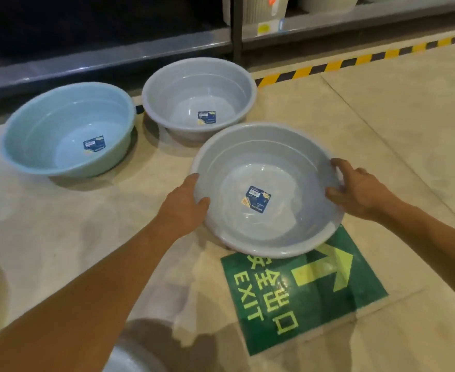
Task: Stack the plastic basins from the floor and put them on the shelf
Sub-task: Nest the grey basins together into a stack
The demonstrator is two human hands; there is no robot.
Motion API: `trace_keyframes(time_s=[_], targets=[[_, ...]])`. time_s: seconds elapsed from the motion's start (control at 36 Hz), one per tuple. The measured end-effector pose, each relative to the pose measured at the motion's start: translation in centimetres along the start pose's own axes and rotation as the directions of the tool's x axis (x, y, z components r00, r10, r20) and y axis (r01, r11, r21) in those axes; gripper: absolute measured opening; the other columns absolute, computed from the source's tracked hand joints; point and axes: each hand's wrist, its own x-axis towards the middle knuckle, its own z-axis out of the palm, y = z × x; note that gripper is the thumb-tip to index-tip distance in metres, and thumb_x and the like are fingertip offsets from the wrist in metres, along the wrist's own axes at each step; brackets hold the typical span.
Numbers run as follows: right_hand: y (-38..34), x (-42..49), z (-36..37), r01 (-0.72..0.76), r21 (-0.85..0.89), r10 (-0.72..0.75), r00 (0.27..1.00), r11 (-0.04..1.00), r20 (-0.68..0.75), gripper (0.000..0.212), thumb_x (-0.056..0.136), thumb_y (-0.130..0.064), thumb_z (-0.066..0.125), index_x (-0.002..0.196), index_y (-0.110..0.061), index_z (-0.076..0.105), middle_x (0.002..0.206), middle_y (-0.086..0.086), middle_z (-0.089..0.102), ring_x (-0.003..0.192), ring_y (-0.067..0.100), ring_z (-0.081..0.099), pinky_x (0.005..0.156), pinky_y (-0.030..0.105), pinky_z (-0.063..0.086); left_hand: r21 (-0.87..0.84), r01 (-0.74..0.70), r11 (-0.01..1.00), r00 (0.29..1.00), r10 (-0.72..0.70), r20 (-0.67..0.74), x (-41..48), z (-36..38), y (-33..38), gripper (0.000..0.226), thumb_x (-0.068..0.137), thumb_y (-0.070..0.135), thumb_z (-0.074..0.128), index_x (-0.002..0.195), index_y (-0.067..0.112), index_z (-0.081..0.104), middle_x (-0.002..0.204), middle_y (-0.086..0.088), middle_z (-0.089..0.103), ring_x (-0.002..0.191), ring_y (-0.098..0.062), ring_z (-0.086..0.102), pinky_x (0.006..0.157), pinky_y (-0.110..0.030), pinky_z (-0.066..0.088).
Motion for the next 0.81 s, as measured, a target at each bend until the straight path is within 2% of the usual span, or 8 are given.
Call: trace_keyframes(time_s=[0.08,0.19,0.31,0.39,0.47,0.58,0.72,0.81], targets=[[0.2,-0.5,0.3,0.054,0.053,-0.053,0.999,0.997,-0.012,0.069,0.095,-0.028,0.054,0.154,-0.014,0.022,0.131,0.025,0.055,0.108,0.041,0.057,0.086,0.041,0.043,-0.078,-0.016,0.997,0.998,0.011,-0.055,-0.4,0.4,0.2,0.070,0.099,0.017,0.062,0.159,0.020,0.026,0.157,-0.010,0.042,0.140,-0.028,0.044,0.119,-0.038,0.035],[-0.7,-2.5,-0.5,0.133,0.110,-0.123,0.988,0.985,-0.094,0.086,0.074,-0.041,0.043,0.152,-0.010,0.028,0.122,0.024,0.058,0.091,0.035,0.054,0.077,0.035,0.037,-0.134,-0.018,0.991,0.997,0.007,-0.081,-1.7,-0.9,-0.6,0.074,0.096,0.016,0.065,0.159,0.025,0.028,0.148,-0.011,0.050,0.129,-0.029,0.055,0.112,-0.039,0.043],[-1.8,-4.6,-0.5,0.169,0.113,-0.148,0.974,0.979,-0.169,0.085,0.075,-0.043,0.046,0.154,-0.016,0.027,0.117,0.022,0.060,0.099,0.040,0.059,0.076,0.037,0.042,-0.139,-0.065,0.988,0.987,0.043,-0.158,-3.2,-4.0,-2.8,0.075,0.088,0.014,0.069,0.153,0.035,0.037,0.113,-0.005,0.066,0.086,-0.022,0.065,0.081,-0.030,0.051],[-4.5,-6.5,-0.7,0.221,0.137,-0.191,0.961,0.966,-0.201,0.082,0.075,-0.044,0.047,0.152,-0.020,0.029,0.115,0.019,0.062,0.101,0.038,0.059,0.081,0.041,0.048,-0.205,-0.062,0.977,0.974,0.014,-0.228,-5.3,-6.4,-4.4,0.073,0.085,0.009,0.069,0.148,0.036,0.044,0.090,0.002,0.061,0.078,-0.023,0.067,0.076,-0.032,0.053],[-7.4,-8.4,-1.0,0.271,0.160,-0.233,0.947,0.949,-0.223,0.082,0.076,-0.046,0.046,0.152,-0.021,0.031,0.118,0.019,0.062,0.105,0.039,0.059,0.084,0.042,0.047,-0.210,-0.079,0.975,0.959,0.016,-0.284,-7.9,-8.8,-6.5,0.069,0.085,0.010,0.069,0.147,0.034,0.047,0.092,0.000,0.061,0.075,-0.018,0.065,0.078,-0.033,0.053],[-11.1,-11.5,-0.6,0.344,0.156,-0.299,0.920,0.926,-0.252,0.082,0.076,-0.047,0.046,0.152,-0.021,0.031,0.124,0.019,0.061,0.109,0.038,0.058,0.083,0.040,0.045,-0.129,-0.100,0.987,0.921,0.043,-0.387,-12.5,-12.3,-9.2,0.062,0.089,0.015,0.070,0.145,0.034,0.049,0.096,0.001,0.059,0.075,-0.010,0.060,0.069,-0.024,0.047],[-16.1,-16.8,0.0,0.445,0.147,-0.402,0.880,0.883,-0.253,0.081,0.076,-0.044,0.046,0.152,-0.020,0.033,0.118,0.016,0.064,0.097,0.034,0.059,0.074,0.033,0.038,-0.082,-0.108,0.991,0.903,0.064,-0.424,-20.6,-15.8,-13.6,0.060,0.091,0.019,0.070,0.144,0.035,0.048,0.098,-0.001,0.059,0.076,-0.012,0.060,0.068,-0.018,0.046],[-19.0,-20.1,0.2,0.492,0.150,-0.454,0.861,0.858,-0.229,0.081,0.074,-0.044,0.046,0.152,-0.024,0.033,0.117,0.015,0.065,0.090,0.028,0.055,0.074,0.034,0.039,-0.083,-0.086,0.993,0.905,0.044,-0.423,-26.5,-17.5,-16.1,0.058,0.090,0.028,0.071,0.142,0.039,0.047,0.098,-0.002,0.060,0.082,-0.015,0.063,0.073,-0.023,0.049]])
